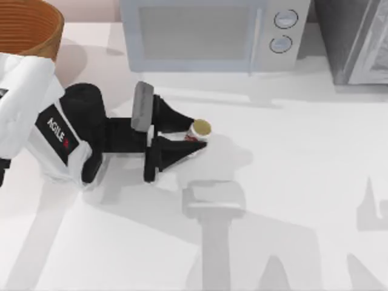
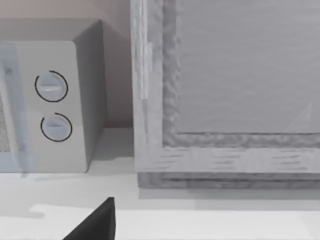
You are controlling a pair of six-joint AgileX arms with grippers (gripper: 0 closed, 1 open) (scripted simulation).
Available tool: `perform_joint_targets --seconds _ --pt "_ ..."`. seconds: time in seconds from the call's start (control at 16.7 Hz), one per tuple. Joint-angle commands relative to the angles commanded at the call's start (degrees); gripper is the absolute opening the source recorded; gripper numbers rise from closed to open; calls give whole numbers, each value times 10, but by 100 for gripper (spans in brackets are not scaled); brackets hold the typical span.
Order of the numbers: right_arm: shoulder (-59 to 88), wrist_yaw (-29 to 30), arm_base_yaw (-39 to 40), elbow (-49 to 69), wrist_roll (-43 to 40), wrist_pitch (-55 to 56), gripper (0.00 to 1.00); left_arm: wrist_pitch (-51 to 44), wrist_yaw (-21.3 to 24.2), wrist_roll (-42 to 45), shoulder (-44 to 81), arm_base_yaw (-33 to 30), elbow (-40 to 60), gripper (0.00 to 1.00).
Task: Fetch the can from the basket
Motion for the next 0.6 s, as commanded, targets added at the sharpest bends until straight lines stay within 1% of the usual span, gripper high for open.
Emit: perform_joint_targets --seconds 0.6 --pt "0 0 0 0 0 0 100 0 0 0 0 0 0 90"
